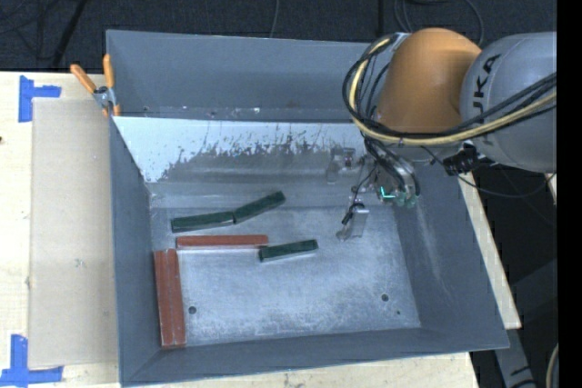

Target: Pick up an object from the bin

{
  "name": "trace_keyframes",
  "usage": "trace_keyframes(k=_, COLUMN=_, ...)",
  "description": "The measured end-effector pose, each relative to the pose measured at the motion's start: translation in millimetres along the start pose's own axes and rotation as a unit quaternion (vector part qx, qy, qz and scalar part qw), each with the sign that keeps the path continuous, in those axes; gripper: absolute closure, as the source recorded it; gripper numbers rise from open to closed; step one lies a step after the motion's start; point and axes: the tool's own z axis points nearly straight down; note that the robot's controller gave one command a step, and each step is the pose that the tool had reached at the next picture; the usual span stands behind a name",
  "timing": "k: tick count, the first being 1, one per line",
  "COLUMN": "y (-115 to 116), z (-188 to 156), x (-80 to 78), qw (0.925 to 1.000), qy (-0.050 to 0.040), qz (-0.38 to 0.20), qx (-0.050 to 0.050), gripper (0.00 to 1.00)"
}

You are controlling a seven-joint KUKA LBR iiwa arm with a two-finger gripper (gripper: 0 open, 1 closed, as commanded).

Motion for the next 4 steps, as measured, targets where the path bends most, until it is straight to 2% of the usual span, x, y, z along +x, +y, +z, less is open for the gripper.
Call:
trace_keyframes(k=1, y=13, z=97, x=48.4, qw=1.0, qy=0.0016, qz=0.01, qx=0.0, gripper=0.0)
trace_keyframes(k=2, y=60, z=93, x=33.4, qw=0.9992, qy=-0.0053, qz=-0.039, qx=0.0, gripper=0.0)
trace_keyframes(k=3, y=58, z=93, x=33.7, qw=0.9993, qy=-0.0043, qz=-0.038, qx=0.0, gripper=1.0)
trace_keyframes(k=4, y=58, z=-47, x=56.7, qw=0.988, qy=-0.0075, qz=-0.154, qx=0.001, gripper=1.0)
